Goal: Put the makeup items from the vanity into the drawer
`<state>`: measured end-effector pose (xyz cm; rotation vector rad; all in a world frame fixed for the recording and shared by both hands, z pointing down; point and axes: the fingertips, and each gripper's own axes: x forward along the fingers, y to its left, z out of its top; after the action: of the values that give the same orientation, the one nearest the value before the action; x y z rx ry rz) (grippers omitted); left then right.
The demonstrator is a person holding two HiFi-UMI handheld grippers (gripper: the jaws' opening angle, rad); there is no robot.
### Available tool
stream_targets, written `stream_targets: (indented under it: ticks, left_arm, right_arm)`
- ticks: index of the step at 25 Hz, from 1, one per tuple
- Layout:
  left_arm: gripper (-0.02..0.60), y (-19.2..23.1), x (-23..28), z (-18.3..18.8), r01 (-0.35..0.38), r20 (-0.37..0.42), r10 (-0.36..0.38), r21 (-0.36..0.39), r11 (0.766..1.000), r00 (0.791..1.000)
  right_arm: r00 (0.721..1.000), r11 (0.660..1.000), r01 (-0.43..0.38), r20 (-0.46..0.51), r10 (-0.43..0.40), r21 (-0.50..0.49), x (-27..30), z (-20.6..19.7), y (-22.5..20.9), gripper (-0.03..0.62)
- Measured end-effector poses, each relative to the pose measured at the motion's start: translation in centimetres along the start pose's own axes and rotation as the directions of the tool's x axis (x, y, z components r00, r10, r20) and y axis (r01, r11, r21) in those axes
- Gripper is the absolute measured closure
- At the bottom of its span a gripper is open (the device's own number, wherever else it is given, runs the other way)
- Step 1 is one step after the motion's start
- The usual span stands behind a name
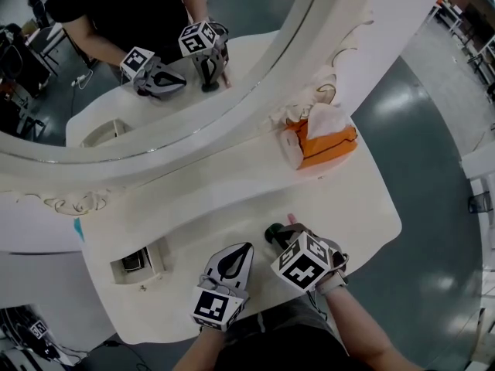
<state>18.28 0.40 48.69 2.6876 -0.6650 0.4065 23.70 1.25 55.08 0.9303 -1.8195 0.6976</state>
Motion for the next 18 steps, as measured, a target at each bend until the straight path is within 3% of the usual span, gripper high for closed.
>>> stream_targets:
  ticks: [18]
  left_arm:
    - [0.568,2.8,-5.5,0.1,-0.102,0.054,0.104,-0.042,0.994,0.993]
  right_arm:
    - [0.993,0.992,-0.051,0.103,0.063,-0.115,-1.4,7.1,5.6,0.572]
